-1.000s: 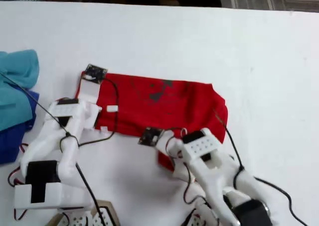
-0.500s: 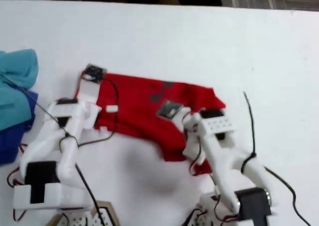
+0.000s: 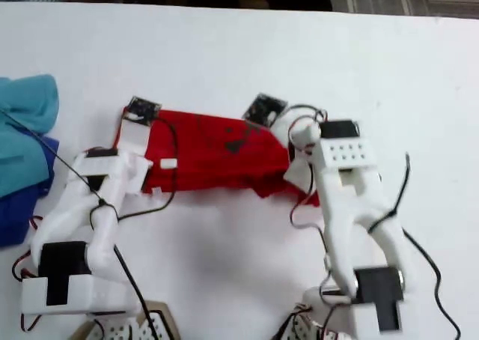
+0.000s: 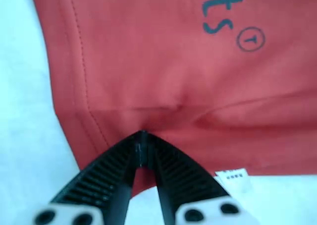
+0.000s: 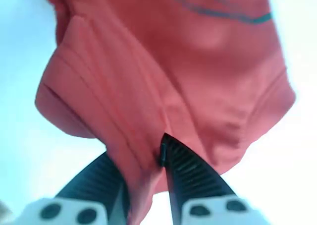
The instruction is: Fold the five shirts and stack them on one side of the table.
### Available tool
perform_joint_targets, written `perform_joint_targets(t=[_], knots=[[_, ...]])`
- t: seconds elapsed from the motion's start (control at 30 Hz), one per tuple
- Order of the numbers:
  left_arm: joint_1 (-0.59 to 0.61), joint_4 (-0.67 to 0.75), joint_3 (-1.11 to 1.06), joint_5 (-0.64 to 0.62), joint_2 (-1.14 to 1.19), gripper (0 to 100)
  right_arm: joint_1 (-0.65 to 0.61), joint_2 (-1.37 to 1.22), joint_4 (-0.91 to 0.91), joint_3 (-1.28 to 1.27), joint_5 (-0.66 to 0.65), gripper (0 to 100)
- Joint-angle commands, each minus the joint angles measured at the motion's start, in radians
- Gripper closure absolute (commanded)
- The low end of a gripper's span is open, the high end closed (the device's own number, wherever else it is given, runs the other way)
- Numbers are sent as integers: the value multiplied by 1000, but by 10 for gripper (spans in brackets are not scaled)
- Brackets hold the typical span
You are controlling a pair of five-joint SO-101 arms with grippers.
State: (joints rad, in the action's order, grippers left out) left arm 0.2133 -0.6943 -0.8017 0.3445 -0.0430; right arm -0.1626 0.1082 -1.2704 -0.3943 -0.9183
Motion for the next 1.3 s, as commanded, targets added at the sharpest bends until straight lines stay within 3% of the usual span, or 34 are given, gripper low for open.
perform_joint_targets(t=[0.0, 0.13, 0.2, 0.4, 0.57, 0.67, 0.83, 1.03, 1.27], knots=[[5, 23, 1, -9, -14, 976, 15, -162, 12, 155, -9, 940], [5, 23, 1, -9, -14, 976, 21, -340, 12, 311, -8, 812], [5, 23, 1, -9, -14, 976, 35, -418, 13, 397, -3, 799], [5, 23, 1, -9, -14, 976, 82, -519, -42, 617, 3, 843], [5, 23, 1, -9, -14, 976, 104, -496, -153, 789, 152, 875], [5, 23, 1, -9, -14, 976, 94, -452, -275, 848, 207, 967], [5, 23, 1, -9, -14, 976, 30, -387, -460, 830, 157, 979], [5, 23, 1, -9, -14, 976, -68, -351, -361, 637, 158, 978], [5, 23, 1, -9, -14, 976, -133, -352, -24, 390, 359, 978]])
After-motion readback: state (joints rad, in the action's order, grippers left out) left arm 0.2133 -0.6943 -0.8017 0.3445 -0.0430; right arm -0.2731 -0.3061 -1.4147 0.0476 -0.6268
